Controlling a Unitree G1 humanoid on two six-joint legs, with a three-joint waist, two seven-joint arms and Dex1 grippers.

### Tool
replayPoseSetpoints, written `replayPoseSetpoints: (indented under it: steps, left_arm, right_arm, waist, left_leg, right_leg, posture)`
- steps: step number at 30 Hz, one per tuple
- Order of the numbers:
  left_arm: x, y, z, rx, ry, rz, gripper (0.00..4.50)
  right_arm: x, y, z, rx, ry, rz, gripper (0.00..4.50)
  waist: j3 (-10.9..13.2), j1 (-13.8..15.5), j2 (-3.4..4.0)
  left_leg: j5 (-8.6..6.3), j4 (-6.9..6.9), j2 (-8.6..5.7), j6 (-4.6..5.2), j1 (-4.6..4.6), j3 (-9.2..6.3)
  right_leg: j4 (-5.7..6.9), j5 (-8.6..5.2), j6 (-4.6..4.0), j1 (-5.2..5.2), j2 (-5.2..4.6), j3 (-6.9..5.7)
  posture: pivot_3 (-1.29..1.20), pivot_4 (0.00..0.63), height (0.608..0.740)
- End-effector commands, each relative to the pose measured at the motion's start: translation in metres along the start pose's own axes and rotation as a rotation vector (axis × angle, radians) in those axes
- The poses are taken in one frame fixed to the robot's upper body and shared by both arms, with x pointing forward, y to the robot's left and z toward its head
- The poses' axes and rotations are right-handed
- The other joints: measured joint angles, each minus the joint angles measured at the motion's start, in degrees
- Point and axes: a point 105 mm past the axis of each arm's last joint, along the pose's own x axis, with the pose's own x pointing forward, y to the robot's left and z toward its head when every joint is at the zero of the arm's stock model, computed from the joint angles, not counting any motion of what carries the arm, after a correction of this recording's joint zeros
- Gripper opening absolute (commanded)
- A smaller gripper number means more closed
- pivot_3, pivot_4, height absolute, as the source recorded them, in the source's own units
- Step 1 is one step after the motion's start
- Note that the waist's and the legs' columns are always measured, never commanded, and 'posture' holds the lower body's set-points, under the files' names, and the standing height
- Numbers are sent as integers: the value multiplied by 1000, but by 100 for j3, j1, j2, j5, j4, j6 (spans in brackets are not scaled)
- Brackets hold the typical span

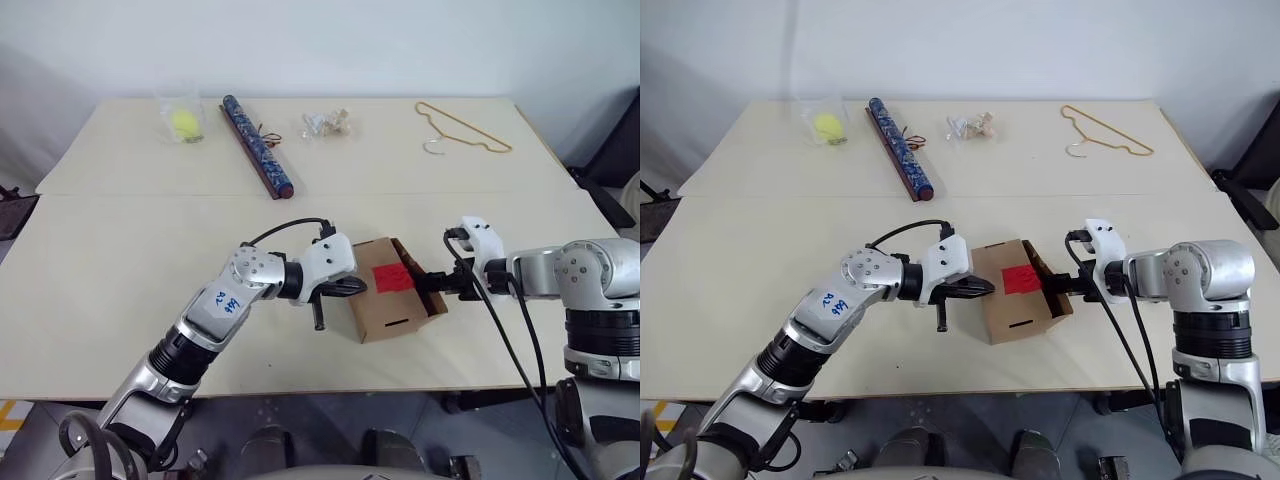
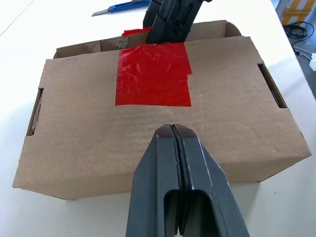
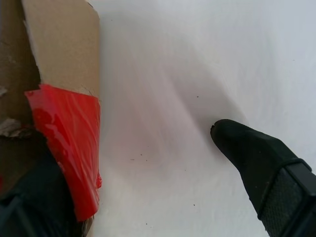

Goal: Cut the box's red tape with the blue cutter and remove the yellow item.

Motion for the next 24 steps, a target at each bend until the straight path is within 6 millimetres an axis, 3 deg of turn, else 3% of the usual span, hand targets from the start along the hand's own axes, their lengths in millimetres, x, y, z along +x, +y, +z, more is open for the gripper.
replayPoseSetpoints:
  steps: [1, 4, 6, 20, 24]
  left_arm:
    - [8, 0, -13, -117, 11, -11, 0]
    - [9, 10, 12, -100, -54, 3, 0]
    - [13, 14, 17, -83, -51, 2, 0]
    - [49, 6, -17, -68, 115, -1, 0]
    - [49, 0, -28, -83, 162, -28, 0]
  right_arm:
    - [-4, -19, -8, -12, 13, -146, 4470]
    - [-2, -13, -9, -39, 8, -144, 4470]
    - [0, -10, -9, -52, 4, -145, 4470]
    - [-1, 6, 1, -100, -36, -107, 4470]
    - [-11, 1, 9, -78, -52, -78, 4470]
  waist:
    - [1, 12, 1]
    - [6, 23, 3]
    - [9, 15, 2]
    - [14, -61, 5]
    - [13, -63, 6]
  left_leg:
    - [0, -1, 0, 0, -2, -2]
    - [0, 0, -2, 0, -12, -3]
    - [0, 0, -4, 0, -18, -1]
    - [0, -18, 0, -1, -17, 50]
    - [0, -19, 1, -1, -16, 51]
  right_leg:
    - [-1, 0, 0, -1, 0, 0]
    - [-3, 2, 3, -8, 0, -3]
    - [-5, 3, 6, -12, 0, -5]
    - [-28, 8, 14, -12, 1, -18]
    - [-31, 9, 15, -11, 1, -17]
  posture:
    - [0, 150, 740]
    - [0, 150, 740]
    - [0, 150, 740]
    - [0, 150, 740]
    - [0, 150, 740]
